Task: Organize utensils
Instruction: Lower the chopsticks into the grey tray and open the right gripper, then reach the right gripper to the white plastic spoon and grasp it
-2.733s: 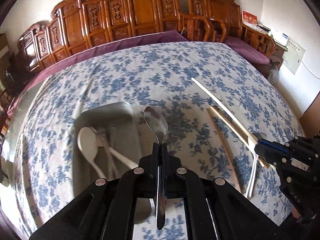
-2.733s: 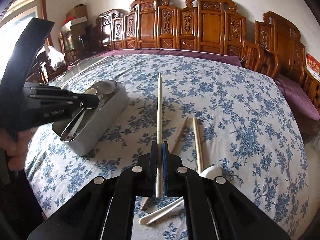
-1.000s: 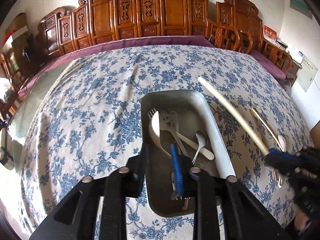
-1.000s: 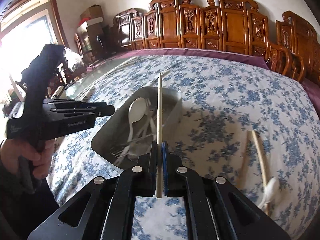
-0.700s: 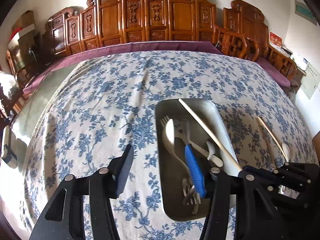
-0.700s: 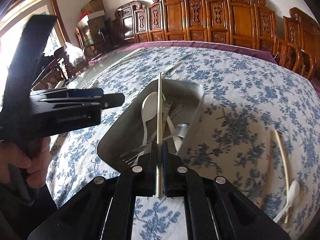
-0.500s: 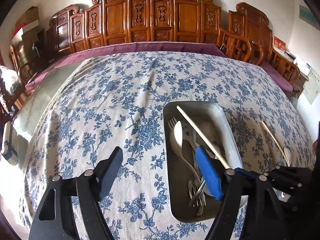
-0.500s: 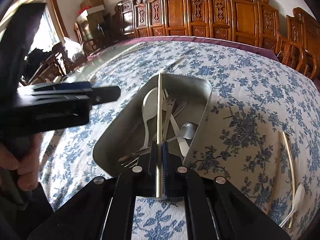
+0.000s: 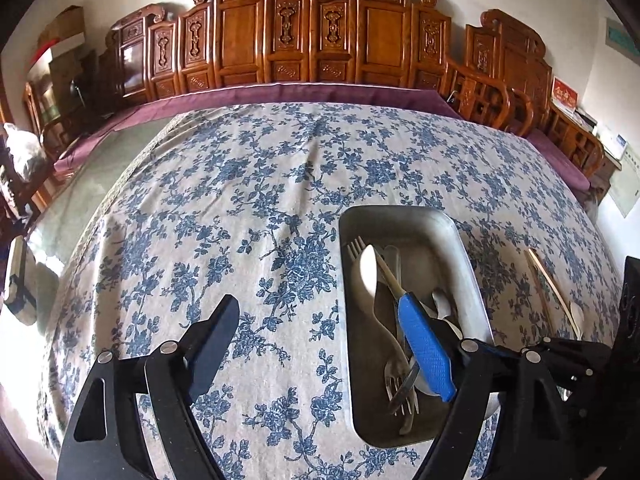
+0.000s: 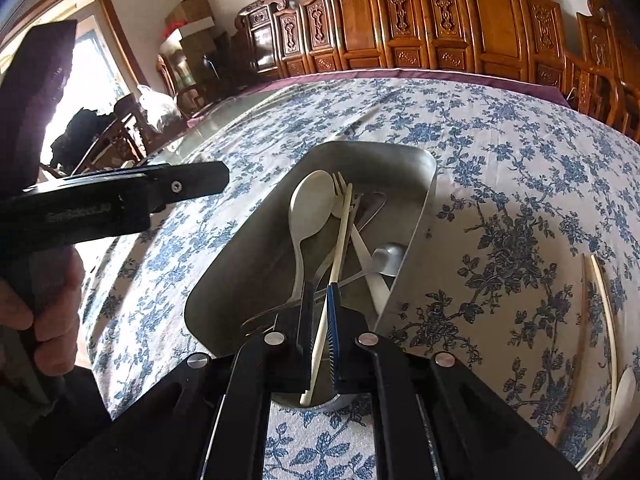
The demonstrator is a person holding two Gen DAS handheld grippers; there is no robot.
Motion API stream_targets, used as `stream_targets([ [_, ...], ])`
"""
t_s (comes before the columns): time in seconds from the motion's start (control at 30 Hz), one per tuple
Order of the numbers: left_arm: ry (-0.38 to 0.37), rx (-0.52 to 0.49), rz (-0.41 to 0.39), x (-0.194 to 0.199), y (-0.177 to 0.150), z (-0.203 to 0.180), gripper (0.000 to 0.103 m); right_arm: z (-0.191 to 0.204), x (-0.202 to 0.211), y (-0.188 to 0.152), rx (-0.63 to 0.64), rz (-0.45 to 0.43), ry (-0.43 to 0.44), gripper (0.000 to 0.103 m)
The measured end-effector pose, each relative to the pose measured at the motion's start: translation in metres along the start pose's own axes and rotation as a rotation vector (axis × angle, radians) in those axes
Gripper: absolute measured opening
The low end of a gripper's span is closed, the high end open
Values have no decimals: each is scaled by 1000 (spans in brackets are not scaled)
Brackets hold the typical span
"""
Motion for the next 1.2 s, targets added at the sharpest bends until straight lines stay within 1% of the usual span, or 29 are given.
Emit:
stream_targets([
  [0.17, -9, -11, -9, 3, 1, -7, 78, -9, 26, 4, 16, -41, -24, 9],
  [0.37, -36, -21, -14, 6, 2, -20, 78, -31, 62, 6, 11, -89, -72, 9],
  [0.4, -41, -23, -17, 7, 3, -23, 78, -35, 69, 6, 9, -97, -79, 11],
  [0.43, -45, -26, -20, 7, 3, -26, 78, -39, 75, 5, 5, -106, -86, 17],
  [0.47, -49, -28, -21, 8, 3, -28, 78, -42, 80, 5, 1, -112, -90, 18],
  [0.67, -81, -55, -27, 13, 2, -54, 78, -73, 112, -8, -38, -136, -141, 20],
  [0.7, -89, -57, -28, 14, 1, -59, 78, -80, 119, -12, -45, -140, -157, 23],
  [0.73, -95, -60, -29, 15, 0, -63, 78, -87, 125, -15, -52, -145, -175, 29],
  [0.77, -103, -64, -28, 16, -1, -68, 78, -92, 130, -18, -58, -147, -188, 33],
  [0.8, -110, -72, -28, 16, -2, -74, 78, -100, 136, -23, -67, -148, -206, 37],
  [1.0, -142, -123, -29, 20, -9, -107, 78, -147, 147, -53, -131, -92, -283, 37],
  [1.1, -164, -130, -23, 20, -15, -123, 78, -161, 145, -64, -152, -69, -304, 37],
  [1.2, -186, -165, -11, 20, -24, -143, 78, -169, 138, -75, -160, -38, -316, 37],
])
Point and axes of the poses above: each gripper's, at about its wrist camera, not at the fingertips, and x roughly against the way its jaws point, z to its left, y to its top, the point moved 8 cm from there along -x, roughly the way its jaws point, and after that the axes turned 7 degrees about -x, right-handed, at the moved point
